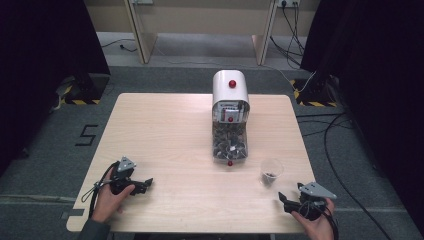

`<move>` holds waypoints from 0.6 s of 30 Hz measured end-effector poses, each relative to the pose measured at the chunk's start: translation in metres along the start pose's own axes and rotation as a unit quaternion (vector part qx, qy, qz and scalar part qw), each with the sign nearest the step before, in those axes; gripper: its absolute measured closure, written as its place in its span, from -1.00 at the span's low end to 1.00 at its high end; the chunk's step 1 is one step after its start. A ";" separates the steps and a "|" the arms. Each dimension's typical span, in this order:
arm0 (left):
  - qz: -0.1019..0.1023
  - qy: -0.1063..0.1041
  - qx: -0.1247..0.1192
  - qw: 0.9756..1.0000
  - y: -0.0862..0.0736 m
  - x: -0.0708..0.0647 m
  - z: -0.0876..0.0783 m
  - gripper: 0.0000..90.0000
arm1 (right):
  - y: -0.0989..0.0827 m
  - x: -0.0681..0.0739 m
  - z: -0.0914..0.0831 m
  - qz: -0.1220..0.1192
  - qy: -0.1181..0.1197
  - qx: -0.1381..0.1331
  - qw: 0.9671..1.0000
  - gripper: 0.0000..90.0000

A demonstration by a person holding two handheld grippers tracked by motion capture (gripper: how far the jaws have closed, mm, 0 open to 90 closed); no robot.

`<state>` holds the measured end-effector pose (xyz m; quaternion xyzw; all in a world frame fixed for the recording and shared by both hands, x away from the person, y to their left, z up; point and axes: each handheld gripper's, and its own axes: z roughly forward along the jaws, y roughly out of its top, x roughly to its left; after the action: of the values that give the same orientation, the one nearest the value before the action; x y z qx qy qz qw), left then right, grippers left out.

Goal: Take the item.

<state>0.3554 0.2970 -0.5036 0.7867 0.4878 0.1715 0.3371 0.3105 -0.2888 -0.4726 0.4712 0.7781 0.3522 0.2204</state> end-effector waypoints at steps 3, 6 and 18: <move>0.000 0.000 0.000 1.000 0.000 0.000 0.000 -1.00 | -0.002 0.003 -0.002 0.002 0.001 0.001 1.000 -0.57; 0.000 0.000 0.000 1.000 0.000 0.000 0.000 -1.00 | -0.003 0.007 -0.003 -0.007 0.000 0.000 1.000 -0.57; 0.000 0.000 0.000 1.000 0.000 0.000 0.000 -1.00 | -0.013 0.015 -0.004 -0.013 0.005 0.011 1.000 -0.57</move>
<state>0.3553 0.2970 -0.5036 0.7866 0.4879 0.1715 0.3372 0.2934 -0.2810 -0.4794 0.4621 0.7887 0.3431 0.2161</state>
